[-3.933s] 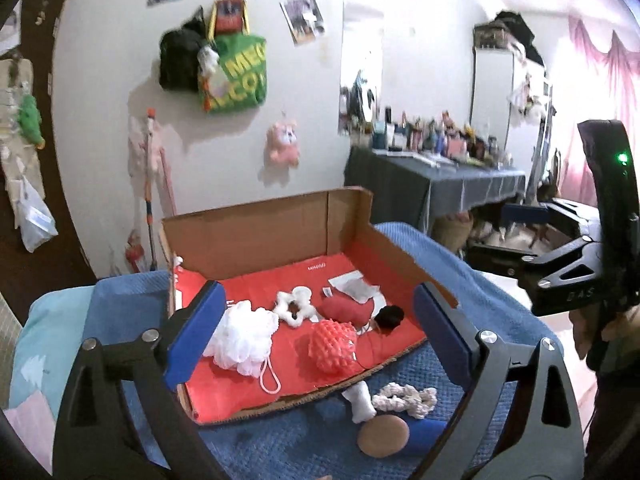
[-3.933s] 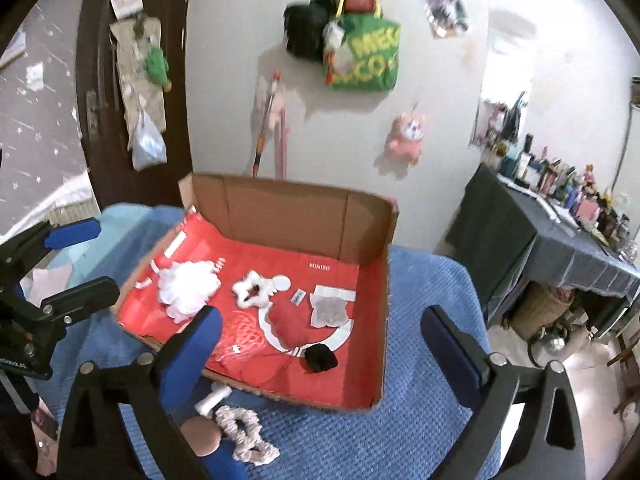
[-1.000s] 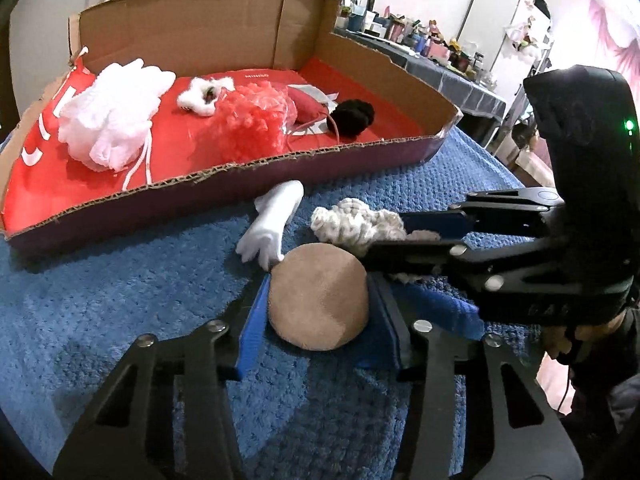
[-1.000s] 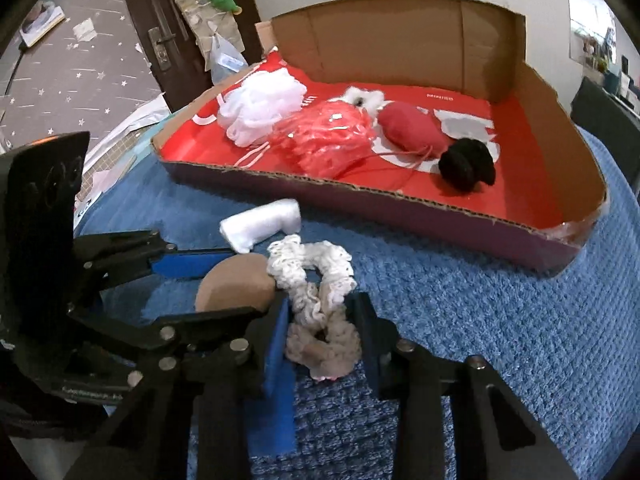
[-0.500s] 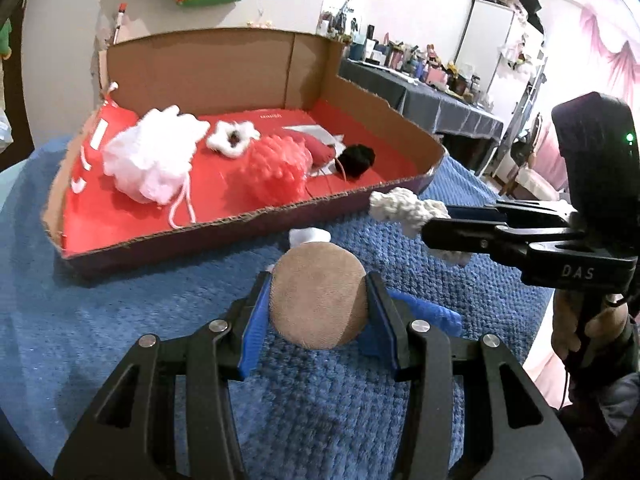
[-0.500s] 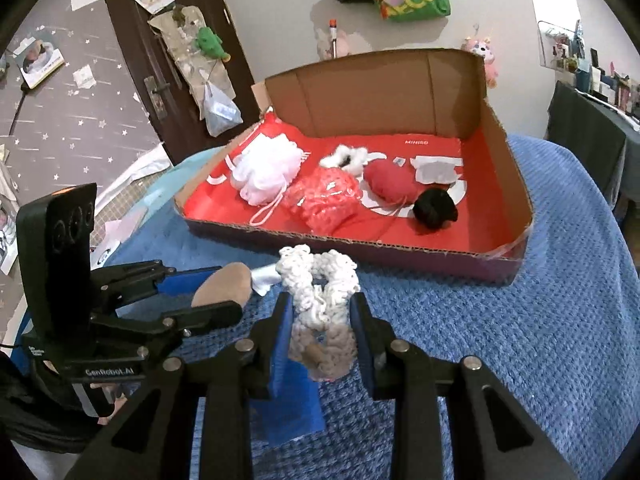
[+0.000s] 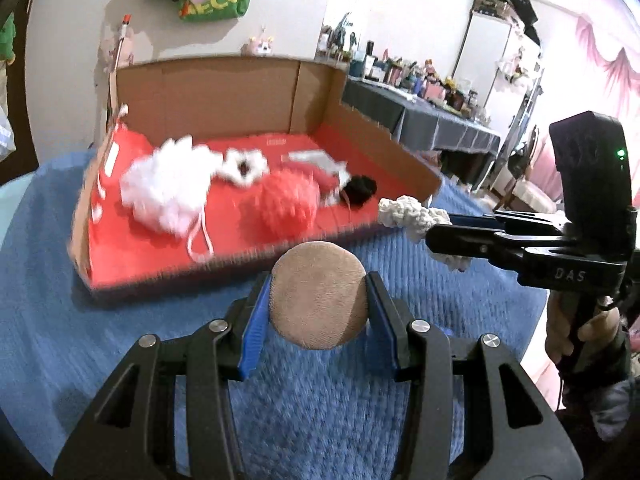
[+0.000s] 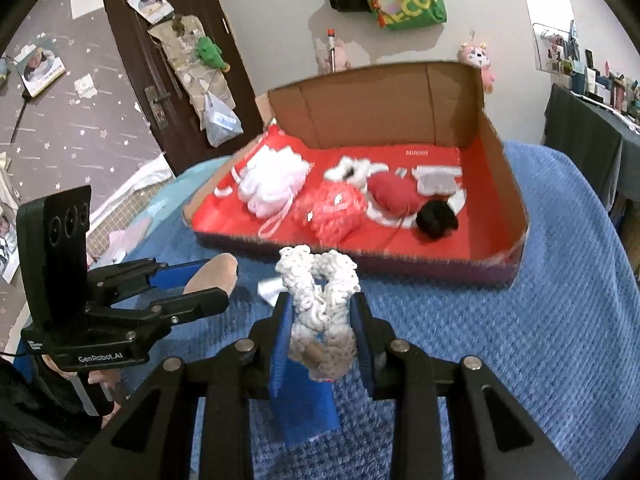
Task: Organize soft objects
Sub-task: 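Carry the sponge and scrunchie with both tools down into the box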
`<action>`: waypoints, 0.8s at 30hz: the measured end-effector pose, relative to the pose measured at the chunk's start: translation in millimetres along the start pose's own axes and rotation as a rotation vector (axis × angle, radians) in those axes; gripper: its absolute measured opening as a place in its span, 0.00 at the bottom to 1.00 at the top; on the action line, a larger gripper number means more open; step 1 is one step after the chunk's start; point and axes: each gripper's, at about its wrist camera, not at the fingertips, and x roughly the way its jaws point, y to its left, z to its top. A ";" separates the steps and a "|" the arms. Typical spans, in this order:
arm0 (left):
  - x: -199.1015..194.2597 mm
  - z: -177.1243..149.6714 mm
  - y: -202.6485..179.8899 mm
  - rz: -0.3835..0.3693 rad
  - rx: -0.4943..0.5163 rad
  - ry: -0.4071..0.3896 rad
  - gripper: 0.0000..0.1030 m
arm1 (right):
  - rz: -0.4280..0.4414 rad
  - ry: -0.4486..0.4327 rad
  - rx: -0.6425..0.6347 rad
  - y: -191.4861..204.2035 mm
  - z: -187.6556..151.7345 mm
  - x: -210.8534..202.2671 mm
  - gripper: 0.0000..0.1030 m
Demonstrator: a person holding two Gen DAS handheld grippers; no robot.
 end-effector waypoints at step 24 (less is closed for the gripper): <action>126.0 154.7 89.8 0.185 0.094 0.224 0.43 | -0.270 0.134 -0.106 -63.2 179.7 116.9 0.31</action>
